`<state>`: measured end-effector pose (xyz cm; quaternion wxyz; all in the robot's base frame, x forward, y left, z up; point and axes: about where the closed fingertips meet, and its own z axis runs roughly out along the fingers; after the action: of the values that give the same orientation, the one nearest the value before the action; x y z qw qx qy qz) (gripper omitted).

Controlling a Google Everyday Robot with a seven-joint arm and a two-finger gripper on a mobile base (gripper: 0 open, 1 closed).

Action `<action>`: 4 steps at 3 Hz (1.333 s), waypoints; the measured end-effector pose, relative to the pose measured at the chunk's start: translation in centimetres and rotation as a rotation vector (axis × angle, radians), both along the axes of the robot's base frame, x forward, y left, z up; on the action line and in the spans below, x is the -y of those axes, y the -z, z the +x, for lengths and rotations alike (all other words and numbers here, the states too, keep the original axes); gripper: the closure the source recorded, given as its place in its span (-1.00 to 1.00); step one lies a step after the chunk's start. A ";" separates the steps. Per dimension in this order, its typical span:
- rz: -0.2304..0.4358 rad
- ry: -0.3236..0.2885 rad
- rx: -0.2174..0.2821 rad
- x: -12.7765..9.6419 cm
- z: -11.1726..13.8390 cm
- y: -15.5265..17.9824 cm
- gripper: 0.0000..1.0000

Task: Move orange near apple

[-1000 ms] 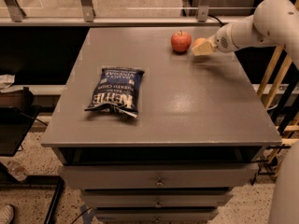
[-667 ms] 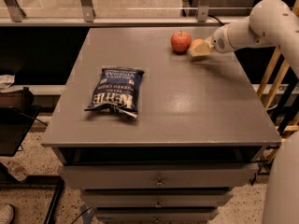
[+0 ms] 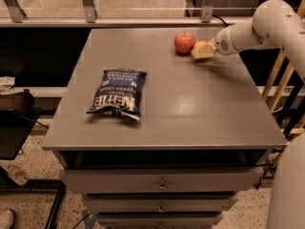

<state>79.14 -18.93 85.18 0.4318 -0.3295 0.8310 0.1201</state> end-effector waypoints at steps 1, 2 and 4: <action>0.001 -0.004 -0.004 -0.3 0.1 0.3 -0.31; 0.001 -0.007 -0.007 -0.5 0.1 0.5 -0.74; 0.002 -0.011 -0.011 -0.8 0.2 0.8 -1.00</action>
Offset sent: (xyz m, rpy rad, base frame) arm 0.0005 0.0023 -0.0024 0.0006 0.0033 0.0032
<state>79.30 -18.17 84.41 0.4271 -0.3327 0.8314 0.1250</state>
